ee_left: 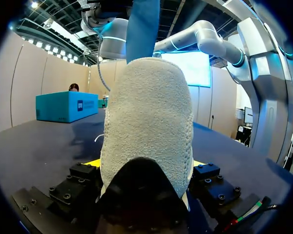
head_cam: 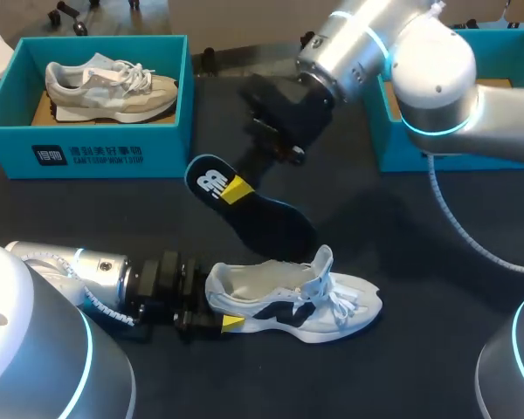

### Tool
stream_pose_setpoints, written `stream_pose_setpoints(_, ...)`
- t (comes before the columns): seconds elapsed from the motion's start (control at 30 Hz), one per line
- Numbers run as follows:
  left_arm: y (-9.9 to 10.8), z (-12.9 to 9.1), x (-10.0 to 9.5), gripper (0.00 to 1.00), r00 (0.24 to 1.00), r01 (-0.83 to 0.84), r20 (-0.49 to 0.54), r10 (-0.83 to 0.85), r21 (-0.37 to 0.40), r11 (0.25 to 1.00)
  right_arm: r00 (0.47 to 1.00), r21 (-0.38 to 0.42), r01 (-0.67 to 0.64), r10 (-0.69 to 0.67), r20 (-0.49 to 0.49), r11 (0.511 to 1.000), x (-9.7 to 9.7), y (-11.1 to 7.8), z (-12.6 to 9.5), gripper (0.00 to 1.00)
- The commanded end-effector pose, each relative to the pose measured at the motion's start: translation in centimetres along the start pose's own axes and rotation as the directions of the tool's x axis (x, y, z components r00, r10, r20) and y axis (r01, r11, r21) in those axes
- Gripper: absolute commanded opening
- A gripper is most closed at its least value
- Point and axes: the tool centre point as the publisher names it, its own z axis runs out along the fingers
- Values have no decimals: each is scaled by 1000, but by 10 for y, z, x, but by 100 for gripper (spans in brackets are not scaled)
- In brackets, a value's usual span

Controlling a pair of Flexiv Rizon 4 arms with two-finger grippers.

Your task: Take the shoe out of the shoebox, open the shoe tongue, remove and reinsert the insole, then place the shoe into the shoebox

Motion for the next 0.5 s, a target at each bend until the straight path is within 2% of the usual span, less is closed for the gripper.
stream_pose_setpoints(0.03, 4, 0, -2, 0, 1000, 1, 2, -1, -1, 1000, 1000, -1, -1, 1, 29, 1000, 3, -1, 1, 0)
stream_pose_setpoints(0.13, 4, 0, -2, 0, 1000, 1, 2, -1, -1, 1000, 1000, -1, -1, 1, 29, 1000, 3, -1, 1, 0)
stream_pose_setpoints(0.2, 4, 0, -2, 0, 1000, 1, 2, -1, -1, 1000, 999, -25, 11, -9, 47, 1000, -2, 7, -5, 0)
stream_pose_setpoints(0.33, 4, 0, -2, 0, 1000, 1, 2, -1, -1, 1000, 993, -52, -3, 9, 115, 999, 21, 30, -23, 0)
stream_pose_setpoints(0.5, 4, 0, -2, 0, 1000, 1, 2, -1, -1, 1000, 988, -100, -1, 17, 154, 995, 46, 44, -39, 0)
